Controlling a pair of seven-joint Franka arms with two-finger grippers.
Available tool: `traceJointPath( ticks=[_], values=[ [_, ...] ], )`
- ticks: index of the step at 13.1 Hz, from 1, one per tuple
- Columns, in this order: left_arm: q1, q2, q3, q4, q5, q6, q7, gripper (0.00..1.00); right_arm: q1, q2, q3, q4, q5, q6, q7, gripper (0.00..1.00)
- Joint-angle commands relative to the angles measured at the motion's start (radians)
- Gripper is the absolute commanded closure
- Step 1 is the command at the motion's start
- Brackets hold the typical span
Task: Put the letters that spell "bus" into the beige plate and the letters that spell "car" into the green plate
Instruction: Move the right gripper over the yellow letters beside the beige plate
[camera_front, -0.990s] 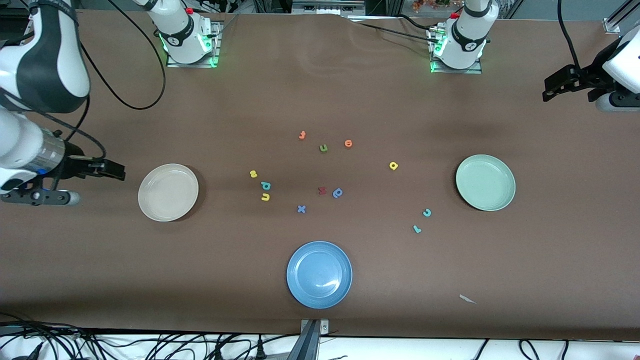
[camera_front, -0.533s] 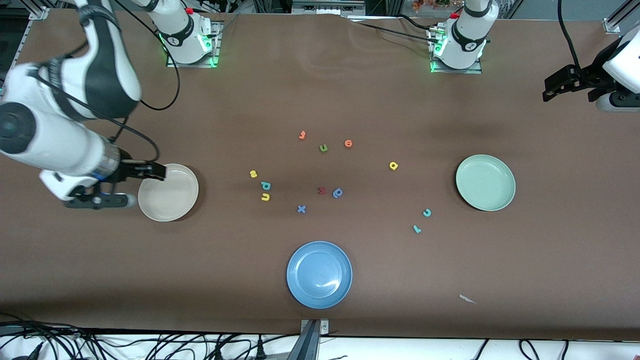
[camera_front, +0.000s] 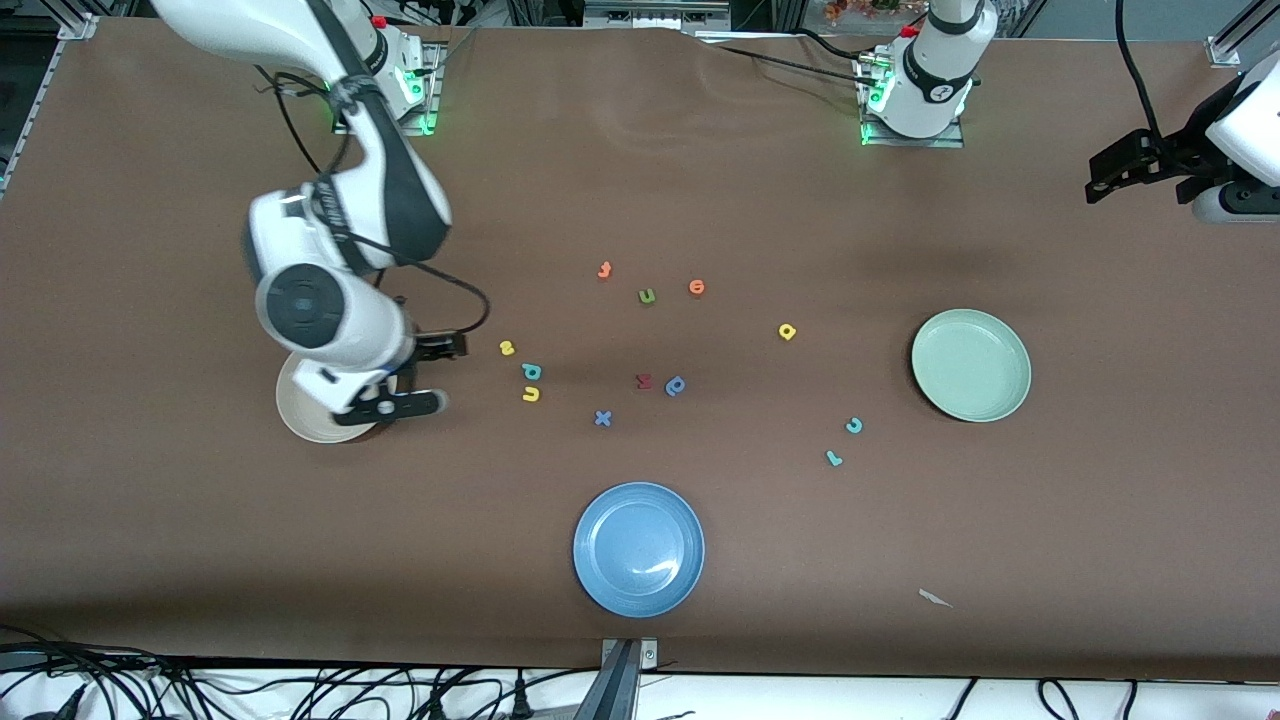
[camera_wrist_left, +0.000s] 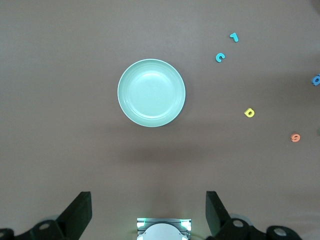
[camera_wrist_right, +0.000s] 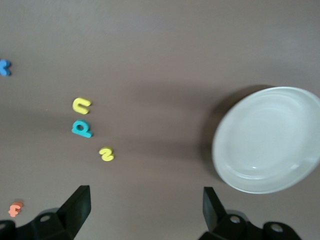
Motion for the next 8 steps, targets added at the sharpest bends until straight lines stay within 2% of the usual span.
traceJointPath(
  ticks=[1,4,8],
  values=[
    [0.010,0.013,-0.004,0.032,-0.027,-0.024,-0.006,0.00,0.049,-0.004,-0.006,-0.097,0.014,0.092,0.015,0.01],
    [0.010,0.013,-0.004,0.032,-0.027,-0.024,-0.006,0.00,0.051,0.002,0.017,-0.225,0.037,0.264,0.018,0.01],
    [0.007,0.013,-0.007,0.033,-0.033,-0.024,-0.007,0.00,0.051,0.044,0.044,-0.237,0.038,0.289,0.019,0.05]
  ],
)
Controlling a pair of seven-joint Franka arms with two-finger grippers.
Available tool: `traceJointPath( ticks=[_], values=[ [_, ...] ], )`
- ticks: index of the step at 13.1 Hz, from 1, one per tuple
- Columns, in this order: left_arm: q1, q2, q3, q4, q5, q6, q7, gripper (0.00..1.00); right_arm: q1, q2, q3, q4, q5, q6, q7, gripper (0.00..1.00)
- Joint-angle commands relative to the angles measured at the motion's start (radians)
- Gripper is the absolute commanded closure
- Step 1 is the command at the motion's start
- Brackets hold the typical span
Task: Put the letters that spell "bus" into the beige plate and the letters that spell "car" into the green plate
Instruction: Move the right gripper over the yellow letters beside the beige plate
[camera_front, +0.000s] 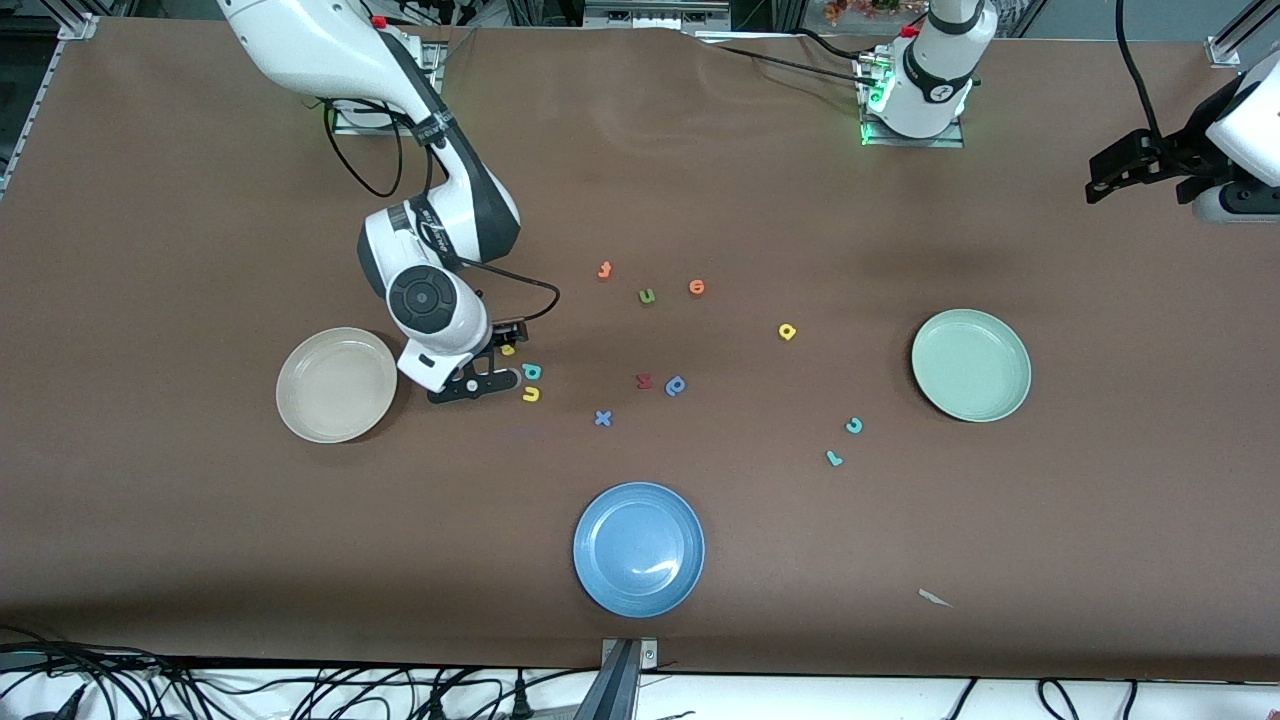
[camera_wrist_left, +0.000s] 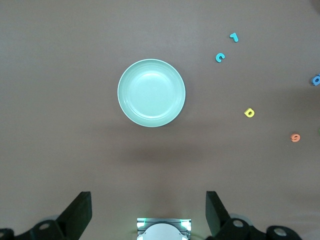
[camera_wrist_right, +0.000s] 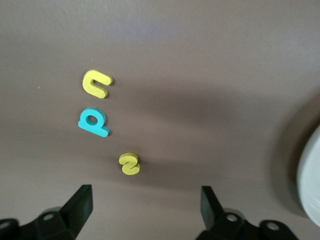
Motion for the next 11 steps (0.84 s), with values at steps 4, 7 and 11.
traceJointPath(
  ticks=[4,7,11],
  values=[
    [0.004,0.013,-0.006,0.036,-0.060,-0.024,-0.007,0.00,-0.001,0.018,0.028,-0.094,0.016,0.124,0.003,0.05],
    [-0.007,0.035,-0.009,0.076,-0.069,-0.024,-0.007,0.00,-0.001,0.034,0.028,-0.117,0.016,0.166,0.005,0.18],
    [-0.009,0.044,-0.006,0.076,-0.120,-0.024,-0.007,0.00,0.001,0.046,0.039,-0.117,0.032,0.191,0.025,0.43]
  ],
)
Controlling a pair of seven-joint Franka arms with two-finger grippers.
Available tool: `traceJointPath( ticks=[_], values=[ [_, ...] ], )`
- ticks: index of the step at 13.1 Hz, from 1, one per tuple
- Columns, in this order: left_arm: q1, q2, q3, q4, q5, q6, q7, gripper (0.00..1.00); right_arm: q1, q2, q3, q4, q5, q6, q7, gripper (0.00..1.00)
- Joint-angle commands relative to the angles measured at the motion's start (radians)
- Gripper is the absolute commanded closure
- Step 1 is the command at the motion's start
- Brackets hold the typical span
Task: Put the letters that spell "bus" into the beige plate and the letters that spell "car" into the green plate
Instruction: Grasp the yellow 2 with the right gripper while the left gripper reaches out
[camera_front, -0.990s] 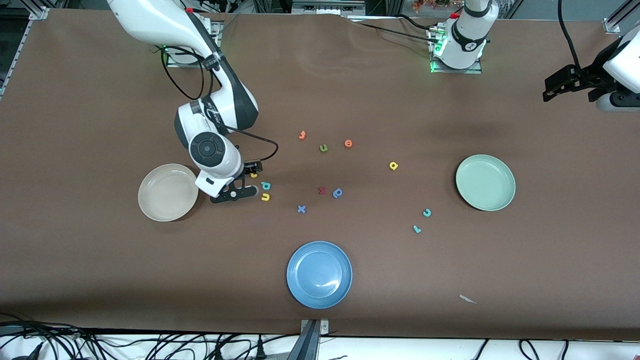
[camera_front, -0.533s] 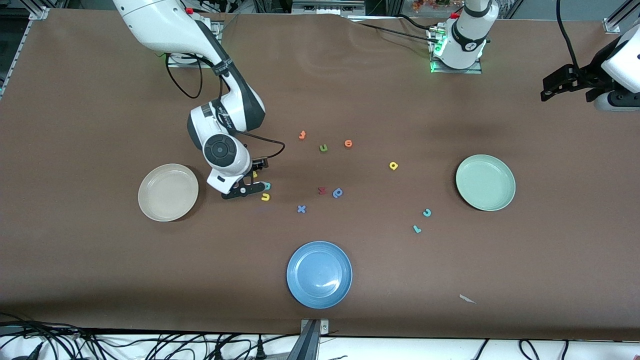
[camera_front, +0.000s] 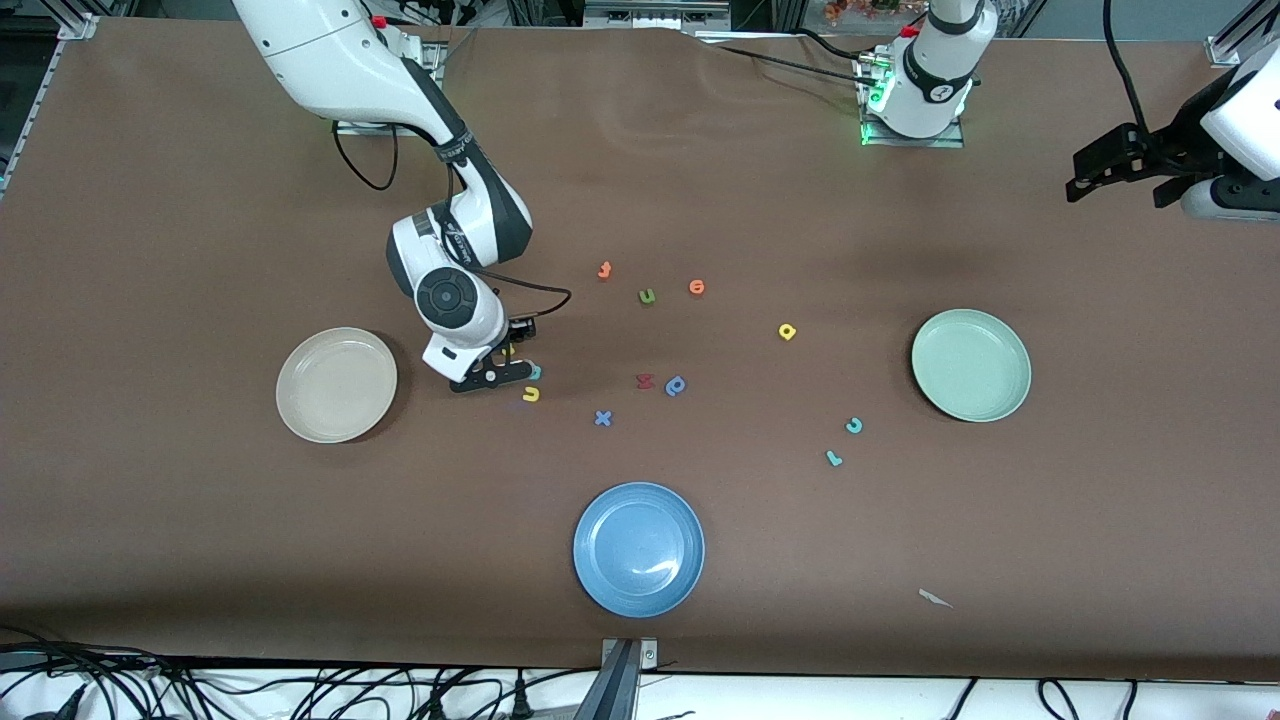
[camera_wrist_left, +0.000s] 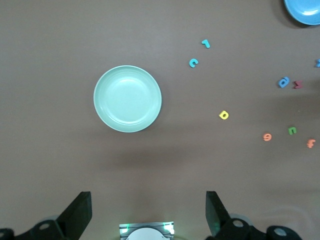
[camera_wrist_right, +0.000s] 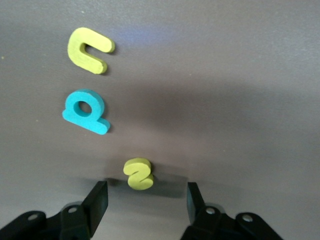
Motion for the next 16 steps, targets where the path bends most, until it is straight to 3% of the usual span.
traceJointPath(
  ticks=[1,5,7,11,13,16],
  values=[
    [-0.015,0.029,0.004,0.040,-0.023,-0.024,-0.007,0.00,-0.001,0.003,0.007,-0.010,0.017,0.030,0.013,0.46],
    [-0.035,0.057,-0.001,0.029,0.019,-0.042,0.002,0.00,0.001,0.013,0.009,-0.010,0.015,0.063,0.013,0.49],
    [-0.031,0.122,0.001,0.020,0.019,-0.044,0.005,0.00,-0.001,0.012,0.009,-0.010,0.015,0.063,0.011,0.56],
    [-0.040,0.208,-0.031,0.020,0.000,-0.042,-0.007,0.00,0.001,0.013,0.009,-0.004,0.015,0.067,0.013,0.57],
    [-0.044,0.241,-0.065,0.012,0.002,0.025,-0.013,0.01,0.001,0.015,0.009,-0.005,0.015,0.076,0.013,0.57],
    [-0.060,0.248,-0.125,-0.092,0.003,0.180,-0.081,0.02,0.001,0.015,0.009,-0.005,0.017,0.078,0.013,0.57]
  ],
)
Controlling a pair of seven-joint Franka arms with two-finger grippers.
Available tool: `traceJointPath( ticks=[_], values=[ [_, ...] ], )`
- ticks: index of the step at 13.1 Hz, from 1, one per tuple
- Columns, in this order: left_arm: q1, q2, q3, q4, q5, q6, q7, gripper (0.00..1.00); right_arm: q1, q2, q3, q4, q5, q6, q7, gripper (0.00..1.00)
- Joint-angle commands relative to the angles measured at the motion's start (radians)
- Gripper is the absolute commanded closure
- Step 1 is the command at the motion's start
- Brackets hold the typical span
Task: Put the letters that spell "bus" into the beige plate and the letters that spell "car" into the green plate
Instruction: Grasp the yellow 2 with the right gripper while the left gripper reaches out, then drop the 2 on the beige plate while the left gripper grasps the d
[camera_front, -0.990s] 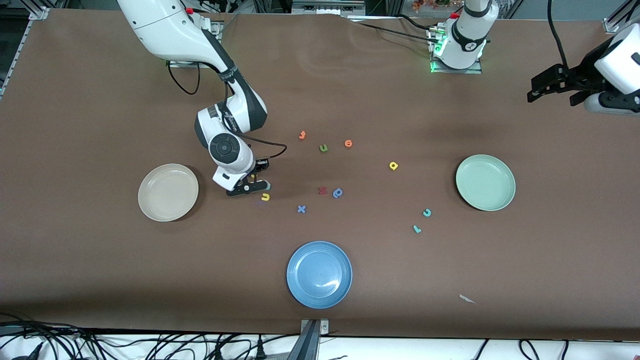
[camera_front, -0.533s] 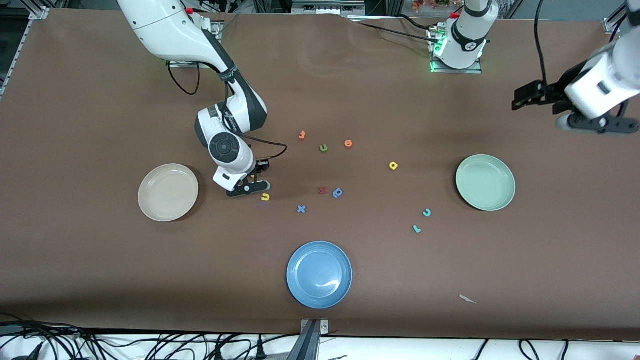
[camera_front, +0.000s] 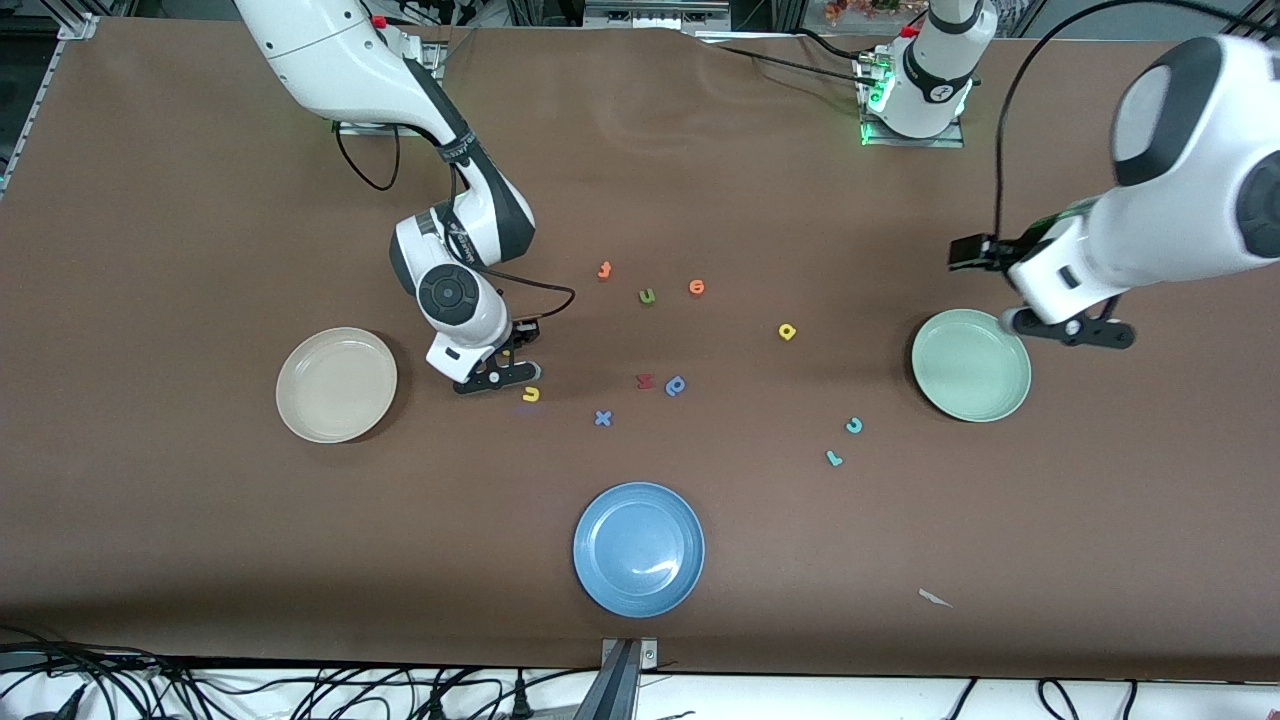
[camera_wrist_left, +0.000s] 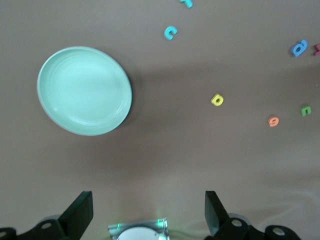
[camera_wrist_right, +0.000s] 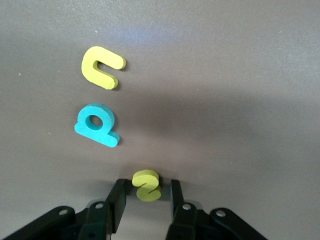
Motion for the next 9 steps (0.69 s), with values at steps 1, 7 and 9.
traceJointPath(
  ticks=[1,7,9],
  values=[
    [-0.009,-0.004,-0.058,-0.097,0.011,0.138,-0.075,0.02,0.001,0.012,0.005,-0.005,0.016,0.033,0.010,0.59],
    [-0.082,0.011,-0.086,-0.300,0.017,0.438,-0.160,0.01,0.002,0.013,0.007,-0.002,0.016,0.033,0.010,0.84],
    [-0.112,0.026,-0.086,-0.367,0.017,0.559,-0.184,0.01,0.002,0.013,0.005,-0.002,0.016,0.033,0.011,0.91]
  ],
)
